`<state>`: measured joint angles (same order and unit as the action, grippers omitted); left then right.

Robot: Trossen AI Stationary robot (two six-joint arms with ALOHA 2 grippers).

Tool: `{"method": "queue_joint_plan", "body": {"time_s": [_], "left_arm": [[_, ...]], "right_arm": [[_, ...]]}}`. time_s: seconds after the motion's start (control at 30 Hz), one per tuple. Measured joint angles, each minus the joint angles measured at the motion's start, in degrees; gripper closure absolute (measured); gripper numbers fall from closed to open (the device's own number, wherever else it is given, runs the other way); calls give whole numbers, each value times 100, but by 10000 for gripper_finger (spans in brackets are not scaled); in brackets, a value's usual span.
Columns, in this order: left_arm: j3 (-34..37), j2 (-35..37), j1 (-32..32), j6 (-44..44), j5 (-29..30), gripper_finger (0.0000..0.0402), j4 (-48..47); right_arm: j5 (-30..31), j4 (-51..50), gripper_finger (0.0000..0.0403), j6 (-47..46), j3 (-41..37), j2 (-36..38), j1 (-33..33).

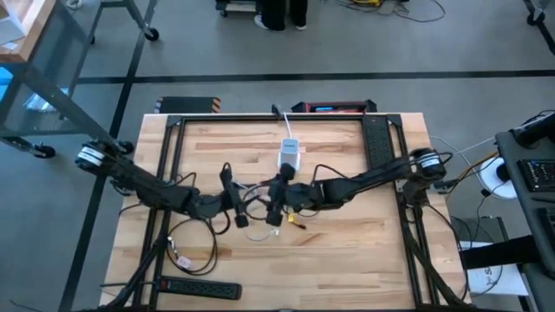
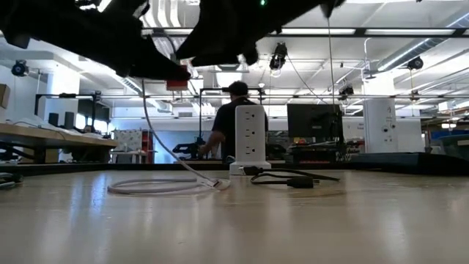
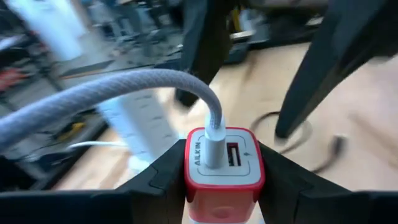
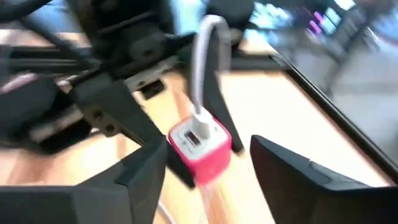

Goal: Insert USB
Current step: Insert the orange charger adapter into the top black outlet extension

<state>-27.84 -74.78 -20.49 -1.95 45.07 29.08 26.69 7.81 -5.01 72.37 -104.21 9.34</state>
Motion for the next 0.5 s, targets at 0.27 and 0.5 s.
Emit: {"method": "queue_joint_plan", "body": {"time_s": [0.27, 0.5], "left_arm": [[-74, -478, 177, -465, 478, 267, 238], [-80, -834, 188, -931, 692, 265, 887]], "right_arm": [[153, -372, 105, -1142, 358, -72, -161], [-27, -901, 59, -1733, 511, -289, -361]]}}
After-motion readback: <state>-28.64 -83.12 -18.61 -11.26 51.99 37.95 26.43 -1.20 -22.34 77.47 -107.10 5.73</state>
